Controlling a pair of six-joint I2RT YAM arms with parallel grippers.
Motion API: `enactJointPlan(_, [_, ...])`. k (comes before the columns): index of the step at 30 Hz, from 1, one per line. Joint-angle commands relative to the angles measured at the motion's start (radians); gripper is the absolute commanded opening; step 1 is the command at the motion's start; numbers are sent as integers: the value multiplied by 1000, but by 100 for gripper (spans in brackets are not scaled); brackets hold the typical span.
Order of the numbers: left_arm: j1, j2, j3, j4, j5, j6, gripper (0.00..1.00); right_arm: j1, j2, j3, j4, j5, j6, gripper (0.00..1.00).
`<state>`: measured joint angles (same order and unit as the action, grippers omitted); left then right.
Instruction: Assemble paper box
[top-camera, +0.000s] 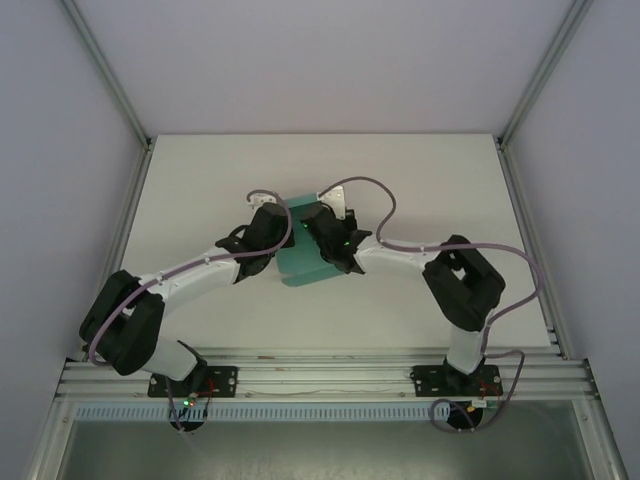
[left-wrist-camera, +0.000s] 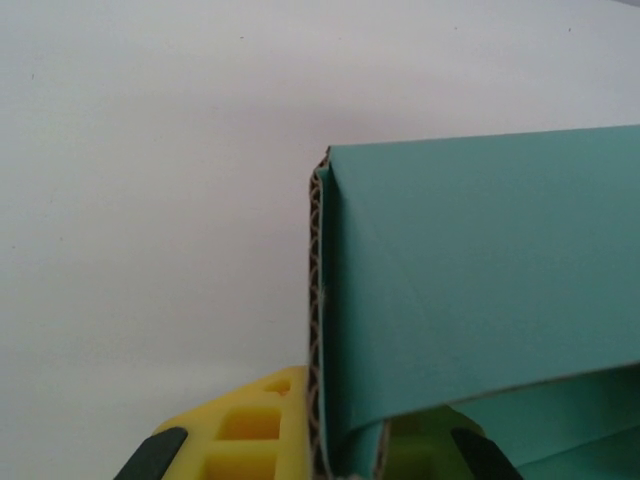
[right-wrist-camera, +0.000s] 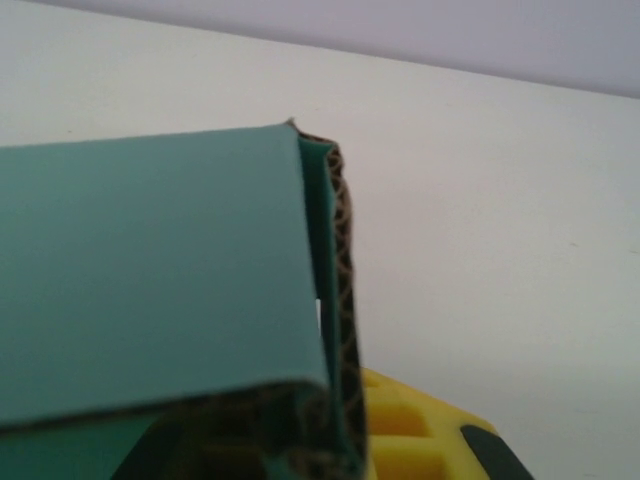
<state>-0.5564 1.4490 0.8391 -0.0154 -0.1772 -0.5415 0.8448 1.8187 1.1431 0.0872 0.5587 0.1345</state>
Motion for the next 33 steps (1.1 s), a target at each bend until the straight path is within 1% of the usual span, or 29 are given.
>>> enactJointPlan(1, [15, -4, 11, -12, -28, -15, 0, -58, -67, -57, 99, -115, -77, 17])
enactJointPlan(4, [15, -5, 14, -12, -21, 18, 0, -60, -124, -84, 109, -253, -115, 30])
enactJointPlan(5, [15, -8, 16, -16, -22, 24, 0, -61, -147, -94, 101, -302, -129, 38])
enactJointPlan(6, [15, -11, 21, -24, -27, 31, 0, -62, -175, -105, 92, -340, -140, 50])
enactJointPlan(7, [15, -14, 23, -31, -31, 40, 0, -62, -202, -117, 82, -373, -141, 58])
enactJointPlan(11, [16, -28, 33, -44, -27, 84, 0, -64, -333, -171, 39, -521, -165, 86])
enactJointPlan(13, [17, -35, 41, -53, -15, 115, 0, -64, -408, -211, 49, -551, -151, 98])
enactJointPlan(15, [18, -38, 52, -62, 8, 166, 0, -64, -485, -246, 48, -552, -136, 100])
enactJointPlan(17, [20, -39, 65, -75, 62, 255, 0, -66, -561, -270, 28, -515, -101, 100])
enactJointPlan(18, [24, -36, 76, -88, 112, 316, 0, -67, -602, -283, 8, -481, -78, 100])
enactJointPlan(19, [33, -34, 90, -108, 194, 391, 0, -70, -638, -291, -14, -441, -47, 100])
enactJointPlan(21, [49, -24, 134, -199, 395, 564, 0, -84, -710, -303, -80, -398, 7, 100])
enactJointPlan(24, [39, -7, 187, -407, 712, 881, 0, -106, -807, -322, -184, -356, 81, 100])
enactJointPlan(25, [29, -4, 206, -477, 765, 967, 0, -115, -834, -327, -218, -353, 96, 100])
enactJointPlan(26, [20, -3, 224, -526, 786, 1036, 0, -122, -860, -332, -247, -348, 105, 100])
enactJointPlan(27, [16, -4, 237, -548, 779, 1079, 0, -129, -886, -338, -280, -340, 117, 100])
enactJointPlan(30, [14, 19, 282, -562, 635, 1106, 0, -140, -943, -346, -374, -315, 153, 100])
enactJointPlan(33, [4, 106, 386, -683, 542, 1150, 0, -142, -984, -361, -439, -305, 167, 100])
